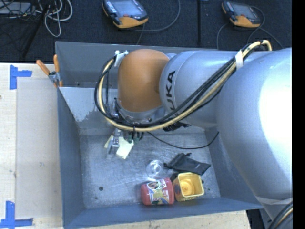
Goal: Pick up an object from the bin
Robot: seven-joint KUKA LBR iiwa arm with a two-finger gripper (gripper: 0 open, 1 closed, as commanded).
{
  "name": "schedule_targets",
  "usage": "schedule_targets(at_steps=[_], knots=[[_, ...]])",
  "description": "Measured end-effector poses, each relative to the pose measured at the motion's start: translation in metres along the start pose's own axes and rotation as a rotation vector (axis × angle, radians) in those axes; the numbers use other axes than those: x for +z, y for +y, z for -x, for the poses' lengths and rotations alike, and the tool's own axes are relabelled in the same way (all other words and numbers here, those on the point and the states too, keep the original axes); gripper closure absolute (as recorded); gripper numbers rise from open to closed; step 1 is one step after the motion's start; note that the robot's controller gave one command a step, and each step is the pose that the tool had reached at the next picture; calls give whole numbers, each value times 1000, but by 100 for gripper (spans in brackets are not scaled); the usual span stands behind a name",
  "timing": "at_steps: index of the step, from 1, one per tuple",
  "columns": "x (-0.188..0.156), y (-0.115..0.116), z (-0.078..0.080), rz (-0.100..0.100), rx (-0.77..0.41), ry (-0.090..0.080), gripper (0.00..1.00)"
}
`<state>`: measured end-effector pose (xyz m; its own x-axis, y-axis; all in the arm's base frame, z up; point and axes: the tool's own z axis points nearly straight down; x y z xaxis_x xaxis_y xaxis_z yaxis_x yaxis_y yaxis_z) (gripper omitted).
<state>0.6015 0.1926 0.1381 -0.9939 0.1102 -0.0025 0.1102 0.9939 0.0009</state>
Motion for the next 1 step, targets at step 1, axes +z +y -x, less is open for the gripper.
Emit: schedule_targets(at_steps=[1], knots=[[57,-10,22,2,-74,-1,100]])
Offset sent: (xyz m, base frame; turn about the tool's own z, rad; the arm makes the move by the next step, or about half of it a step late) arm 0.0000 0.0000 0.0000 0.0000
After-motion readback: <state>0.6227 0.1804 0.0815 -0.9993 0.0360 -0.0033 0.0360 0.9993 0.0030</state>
